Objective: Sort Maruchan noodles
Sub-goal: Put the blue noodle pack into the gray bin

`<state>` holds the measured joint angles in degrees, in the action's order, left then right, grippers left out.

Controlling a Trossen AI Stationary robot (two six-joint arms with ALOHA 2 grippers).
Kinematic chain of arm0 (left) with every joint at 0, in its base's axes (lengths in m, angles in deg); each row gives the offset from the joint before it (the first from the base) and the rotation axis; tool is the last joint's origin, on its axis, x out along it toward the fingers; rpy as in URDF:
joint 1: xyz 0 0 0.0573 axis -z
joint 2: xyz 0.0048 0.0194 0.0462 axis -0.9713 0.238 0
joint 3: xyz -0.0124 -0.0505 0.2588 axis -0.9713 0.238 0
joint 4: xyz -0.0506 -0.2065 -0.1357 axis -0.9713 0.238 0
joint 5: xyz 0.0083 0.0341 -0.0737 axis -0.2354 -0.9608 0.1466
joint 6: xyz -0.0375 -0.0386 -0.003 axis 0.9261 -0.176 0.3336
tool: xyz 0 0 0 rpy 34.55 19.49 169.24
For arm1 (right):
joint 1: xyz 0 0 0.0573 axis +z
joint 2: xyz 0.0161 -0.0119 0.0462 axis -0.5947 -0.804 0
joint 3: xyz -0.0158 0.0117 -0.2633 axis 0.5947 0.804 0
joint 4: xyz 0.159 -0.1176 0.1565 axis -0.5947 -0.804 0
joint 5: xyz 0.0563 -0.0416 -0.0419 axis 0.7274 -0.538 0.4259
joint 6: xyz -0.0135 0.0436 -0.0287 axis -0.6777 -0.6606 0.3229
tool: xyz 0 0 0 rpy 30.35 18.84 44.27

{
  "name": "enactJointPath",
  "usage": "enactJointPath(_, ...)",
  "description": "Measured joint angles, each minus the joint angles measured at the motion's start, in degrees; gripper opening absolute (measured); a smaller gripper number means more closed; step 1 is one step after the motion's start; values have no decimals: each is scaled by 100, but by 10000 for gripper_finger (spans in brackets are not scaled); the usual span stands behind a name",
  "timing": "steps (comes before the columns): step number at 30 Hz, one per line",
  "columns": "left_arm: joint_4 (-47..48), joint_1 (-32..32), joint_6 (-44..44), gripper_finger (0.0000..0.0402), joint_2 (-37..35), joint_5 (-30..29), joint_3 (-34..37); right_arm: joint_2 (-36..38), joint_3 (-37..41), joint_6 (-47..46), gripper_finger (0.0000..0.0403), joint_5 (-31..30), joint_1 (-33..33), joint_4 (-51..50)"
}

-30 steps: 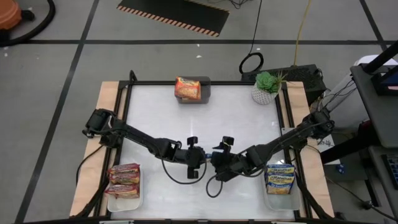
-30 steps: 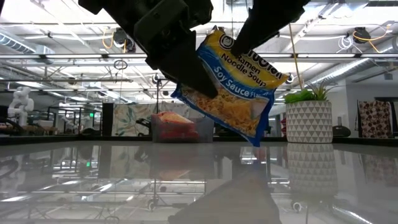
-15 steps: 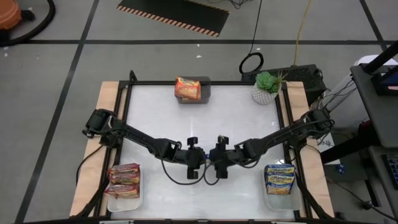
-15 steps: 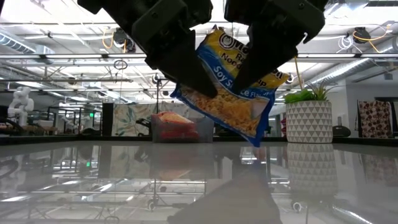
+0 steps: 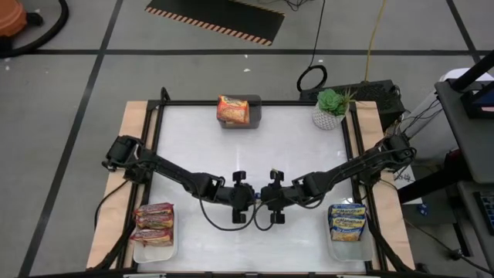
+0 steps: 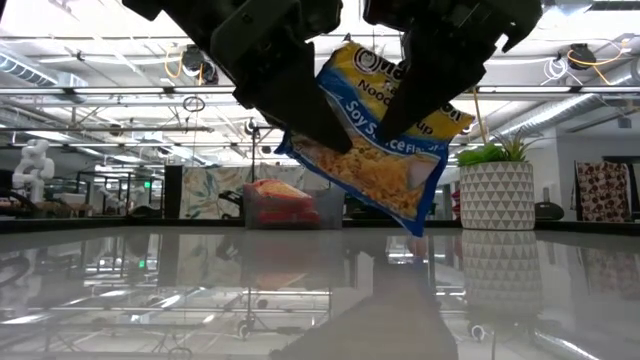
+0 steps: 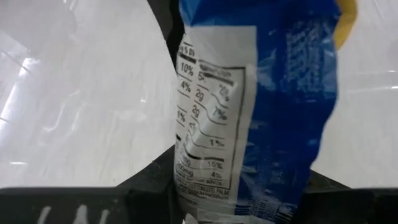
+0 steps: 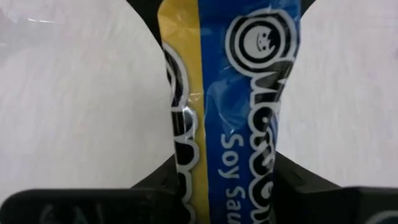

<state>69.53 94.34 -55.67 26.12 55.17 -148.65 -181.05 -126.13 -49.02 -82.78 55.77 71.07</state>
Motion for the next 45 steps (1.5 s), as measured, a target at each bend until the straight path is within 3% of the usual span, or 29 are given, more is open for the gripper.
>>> enactJointPath(4, -210, 134, -78, 184, 2, -215, 0, 84, 0, -33, 109, 65, 4, -17)
enactJointPath(12, -868, 300, -116, 305, 2, -440, 0, 314, 0, -113, 108, 3, 146, -42)
enactJointPath(16, -857, 343, -194, 341, -86, -439, 0, 459, 0, -121, 106, -24, 256, -141)
enactJointPath(24, -724, 534, -211, 351, -742, -529, -2, 704, -2, -274, 107, -166, 450, -358)
enactJointPath(31, -117, 864, -127, 351, -1273, -1074, -2, 695, -2, -529, 108, -133, 521, -579)
enactJointPath(39, 516, 1021, -107, 351, -1408, -1072, -2, 693, -21, -700, 111, 0, 598, -112)
enactJointPath(45, 569, 1008, -124, 351, -1403, -1073, -2, 695, -492, -745, 110, 25, 924, -355)
